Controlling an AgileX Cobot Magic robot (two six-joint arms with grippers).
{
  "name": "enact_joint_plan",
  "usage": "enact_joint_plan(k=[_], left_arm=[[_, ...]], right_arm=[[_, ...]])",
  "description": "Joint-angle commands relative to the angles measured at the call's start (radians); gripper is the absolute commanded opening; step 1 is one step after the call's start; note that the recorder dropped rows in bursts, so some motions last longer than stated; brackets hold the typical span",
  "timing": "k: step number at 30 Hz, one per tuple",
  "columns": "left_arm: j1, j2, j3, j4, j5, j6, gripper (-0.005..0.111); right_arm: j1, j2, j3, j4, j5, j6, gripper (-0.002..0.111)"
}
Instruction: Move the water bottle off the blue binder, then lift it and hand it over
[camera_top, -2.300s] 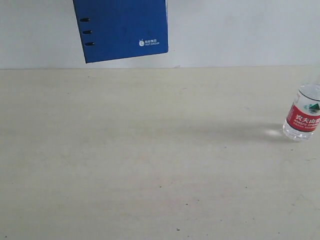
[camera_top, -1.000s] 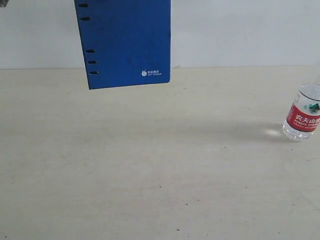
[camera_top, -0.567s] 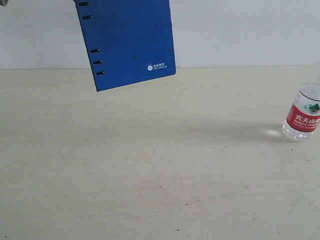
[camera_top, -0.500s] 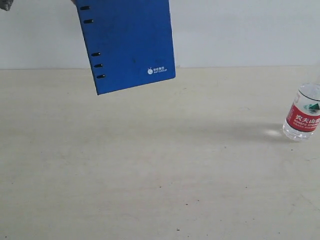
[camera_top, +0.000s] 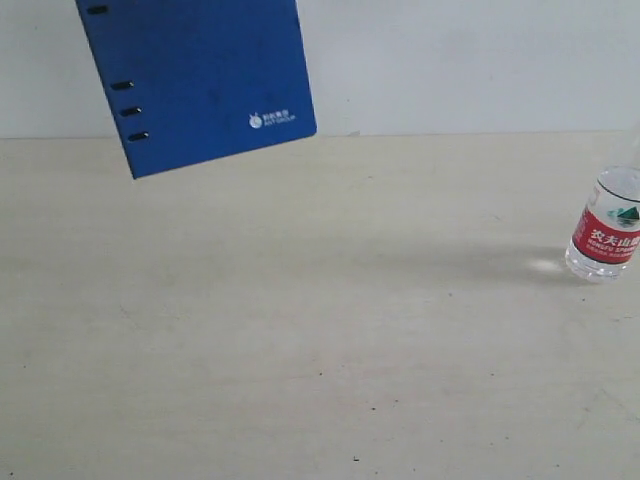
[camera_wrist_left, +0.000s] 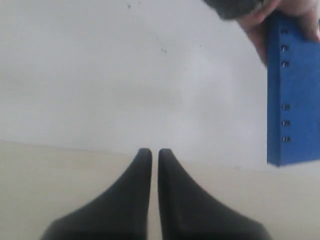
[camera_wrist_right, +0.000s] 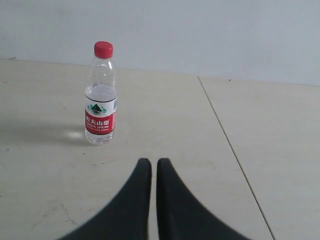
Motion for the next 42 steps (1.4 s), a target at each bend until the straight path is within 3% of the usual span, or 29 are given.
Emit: enact_joint_plan(k=[1, 5, 16, 20, 24, 29, 42], left_arm=[[0.003, -0.002, 0.056, 0.404, 0.038, -0.388, 0.004], [0.003, 0.0, 0.056, 0.409, 0.286, -0.352, 0.004], [0.005, -0.003, 0.056, 0.412, 0.286, -0.353, 0.004], [0.008, -0.003, 0.056, 0.417, 0.294, -0.238, 0.004], [0.035, -0.003, 0.056, 0.417, 0.296, -0.243, 0.004], [0.129, -0.003, 0.056, 0.403, 0.296, -0.273, 0.004], [0.129, -0.003, 0.056, 0.376, 0.294, -0.253, 0.004]], right_arm=[[-0.003, -0.002, -0.001, -0.002, -0.007, -0.001, 0.001], [-0.003, -0.002, -0.001, -0.002, -0.007, -0.001, 0.001], [-0.003, -0.002, -0.001, -0.002, -0.007, -0.001, 0.001], [-0.003, -0.002, -0.001, -0.002, -0.007, -0.001, 0.001], [-0.003, -0.002, -0.001, -0.002, -0.007, -0.001, 0.001], [-0.003, -0.002, -0.001, -0.002, -0.007, -0.001, 0.001], [-0.003, -0.002, -0.001, -0.002, -0.007, -0.001, 0.001]])
